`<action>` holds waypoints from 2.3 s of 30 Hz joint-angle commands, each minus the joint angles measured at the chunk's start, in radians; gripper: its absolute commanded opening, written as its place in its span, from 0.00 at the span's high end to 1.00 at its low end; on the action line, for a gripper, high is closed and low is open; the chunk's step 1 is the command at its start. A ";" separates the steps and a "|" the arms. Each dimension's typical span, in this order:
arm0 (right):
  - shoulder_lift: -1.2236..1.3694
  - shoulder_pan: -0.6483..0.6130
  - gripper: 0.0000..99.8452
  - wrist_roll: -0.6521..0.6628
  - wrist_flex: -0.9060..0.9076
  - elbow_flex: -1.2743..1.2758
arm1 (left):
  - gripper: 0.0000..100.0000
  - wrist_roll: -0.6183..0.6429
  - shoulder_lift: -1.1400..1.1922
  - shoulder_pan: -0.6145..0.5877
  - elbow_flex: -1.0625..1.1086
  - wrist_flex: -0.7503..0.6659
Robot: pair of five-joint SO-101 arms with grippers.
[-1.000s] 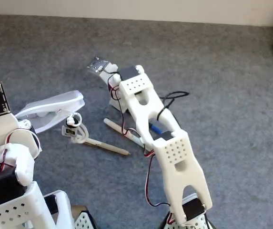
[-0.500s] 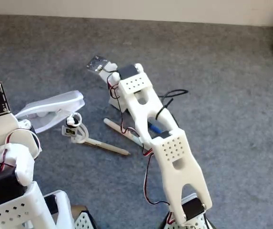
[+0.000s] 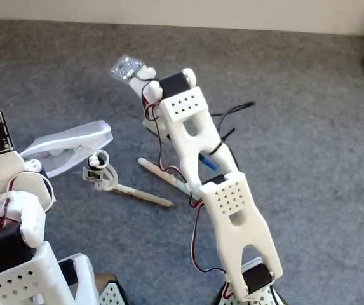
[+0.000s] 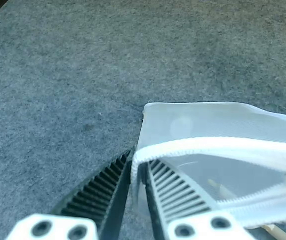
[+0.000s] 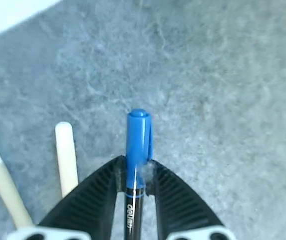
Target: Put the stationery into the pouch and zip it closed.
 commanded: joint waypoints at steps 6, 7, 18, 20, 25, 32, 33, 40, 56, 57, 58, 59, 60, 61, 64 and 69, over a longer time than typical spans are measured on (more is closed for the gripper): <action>-0.035 -0.005 0.99 -0.204 0.035 -0.228 | 0.99 0.008 0.013 0.013 -0.007 -0.031; -0.036 -0.005 0.99 -0.229 0.035 -0.240 | 0.99 0.008 0.013 0.013 -0.007 -0.031; -0.045 0.004 0.99 -0.330 0.038 -0.348 | 0.99 0.008 0.013 0.013 -0.007 -0.031; -0.088 0.016 0.99 -0.330 0.038 -0.338 | 0.99 0.008 0.013 0.013 -0.007 -0.032; -0.223 0.035 0.99 -0.330 0.039 -0.208 | 0.99 0.008 0.013 0.013 -0.007 -0.032; -0.398 0.033 0.99 -0.331 0.036 0.039 | 0.99 0.008 0.013 0.013 -0.007 -0.046; -0.417 0.033 0.99 -0.331 0.036 0.058 | 0.99 0.009 0.013 0.013 -0.007 -0.046; -0.487 0.033 0.99 -0.410 0.036 0.084 | 0.99 0.009 0.013 0.013 -0.007 -0.046; -0.549 0.033 0.99 -0.414 0.038 0.088 | 0.99 0.009 0.013 0.015 -0.005 -0.046; -0.549 0.033 0.99 -0.414 0.038 0.088 | 0.99 0.009 0.013 0.015 -0.005 -0.046; -0.549 0.033 0.99 -0.414 0.038 0.088 | 0.99 0.009 0.013 0.015 -0.005 -0.046; -0.549 0.033 0.99 -0.416 0.038 0.088 | 0.99 0.009 0.013 0.015 -0.005 -0.046; -0.552 0.033 0.99 -0.416 0.038 0.088 | 0.99 0.009 0.013 0.015 -0.005 -0.046; -0.559 0.033 0.99 -0.416 0.039 0.088 | 0.99 0.009 0.013 0.015 -0.005 -0.046; -0.639 0.033 0.99 -0.437 0.038 0.166 | 0.99 0.009 0.013 0.015 -0.005 -0.046; -0.823 -0.004 0.99 -0.436 0.030 0.358 | 0.99 0.009 0.013 0.015 -0.005 -0.046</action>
